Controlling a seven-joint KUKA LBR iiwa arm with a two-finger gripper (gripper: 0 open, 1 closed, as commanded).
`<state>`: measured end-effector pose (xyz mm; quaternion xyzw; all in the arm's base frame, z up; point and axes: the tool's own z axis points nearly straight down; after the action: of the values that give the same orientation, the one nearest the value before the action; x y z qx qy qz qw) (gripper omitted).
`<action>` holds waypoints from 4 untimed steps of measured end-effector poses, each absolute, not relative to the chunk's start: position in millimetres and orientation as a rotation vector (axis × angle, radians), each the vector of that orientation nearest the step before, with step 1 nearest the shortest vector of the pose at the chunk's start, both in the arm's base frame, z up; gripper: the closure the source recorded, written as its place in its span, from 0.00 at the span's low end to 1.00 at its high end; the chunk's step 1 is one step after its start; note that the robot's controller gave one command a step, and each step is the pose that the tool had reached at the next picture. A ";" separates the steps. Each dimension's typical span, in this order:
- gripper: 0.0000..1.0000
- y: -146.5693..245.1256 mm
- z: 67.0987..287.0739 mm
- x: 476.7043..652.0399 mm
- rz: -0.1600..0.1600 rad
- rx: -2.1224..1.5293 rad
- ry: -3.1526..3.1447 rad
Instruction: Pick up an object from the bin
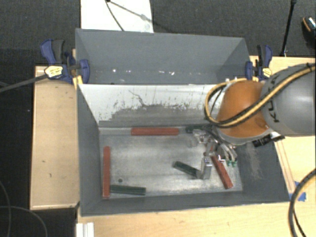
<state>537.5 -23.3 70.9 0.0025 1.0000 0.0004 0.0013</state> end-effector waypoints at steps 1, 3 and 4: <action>0.00 -5.1 70.8 509.2 0.002 -0.046 3.140; 1.00 16.3 218.3 516.4 -0.001 -0.368 3.110; 0.00 15.8 214.3 514.9 0.001 -0.360 3.119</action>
Offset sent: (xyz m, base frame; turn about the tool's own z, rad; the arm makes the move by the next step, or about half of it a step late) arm -0.0282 0.0169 -0.0009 -0.0315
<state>514.9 15.8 214.3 -0.1145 0.9934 0.0004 0.0011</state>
